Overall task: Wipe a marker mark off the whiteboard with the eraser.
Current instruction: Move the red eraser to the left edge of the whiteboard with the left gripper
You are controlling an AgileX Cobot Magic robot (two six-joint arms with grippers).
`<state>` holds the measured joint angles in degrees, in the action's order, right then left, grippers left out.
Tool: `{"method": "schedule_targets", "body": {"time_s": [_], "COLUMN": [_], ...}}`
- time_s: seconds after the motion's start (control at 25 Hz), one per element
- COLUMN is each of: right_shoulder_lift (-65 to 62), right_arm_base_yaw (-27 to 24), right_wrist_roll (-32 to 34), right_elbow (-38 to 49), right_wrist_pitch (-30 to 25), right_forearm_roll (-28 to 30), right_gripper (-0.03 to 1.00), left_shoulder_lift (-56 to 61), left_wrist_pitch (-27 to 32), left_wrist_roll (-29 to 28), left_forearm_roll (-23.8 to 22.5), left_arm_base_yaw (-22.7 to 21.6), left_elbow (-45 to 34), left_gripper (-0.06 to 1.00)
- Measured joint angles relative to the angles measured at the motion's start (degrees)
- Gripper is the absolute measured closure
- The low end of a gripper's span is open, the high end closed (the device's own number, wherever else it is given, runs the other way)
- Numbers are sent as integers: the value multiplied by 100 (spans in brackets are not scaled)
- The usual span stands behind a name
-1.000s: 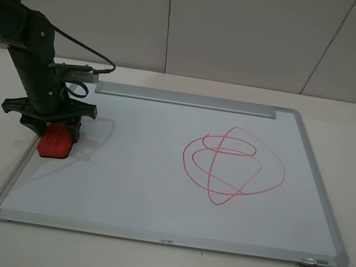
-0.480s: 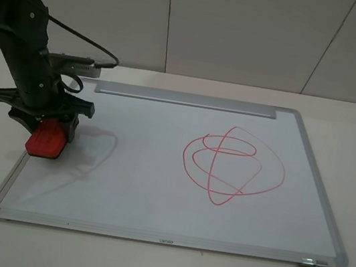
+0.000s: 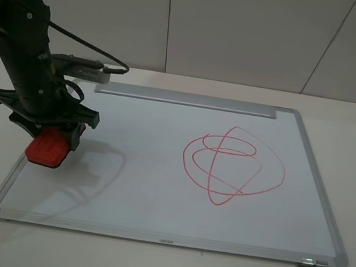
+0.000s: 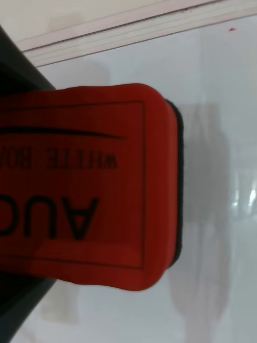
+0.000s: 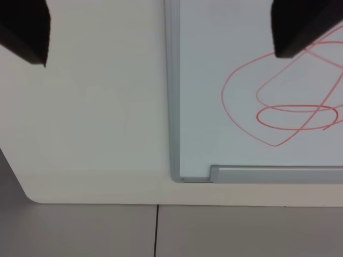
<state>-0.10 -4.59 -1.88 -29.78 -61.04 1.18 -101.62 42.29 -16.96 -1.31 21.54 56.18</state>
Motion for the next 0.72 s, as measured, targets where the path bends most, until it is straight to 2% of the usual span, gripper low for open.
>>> {"method": "schedule_targets", "body": {"time_s": [0.36,0.72], "right_shoulder_lift": [0,0], "right_arm_base_yaw": [0,0], "right_wrist_roll": [0,0], "right_elbow": [0,0], "right_wrist_pitch": [0,0], "right_forearm_roll": [0,0], "right_gripper": [26,26], "left_shoulder_lift": [160,164], "left_wrist_pitch": [-1085,-1991], "left_wrist_roll": [-31,-445], "left_forearm_roll": [-7,-36], "left_arm_base_yaw": [22,9], "left_elbow": [-1215,-1628], "left_gripper": [37,37]}}
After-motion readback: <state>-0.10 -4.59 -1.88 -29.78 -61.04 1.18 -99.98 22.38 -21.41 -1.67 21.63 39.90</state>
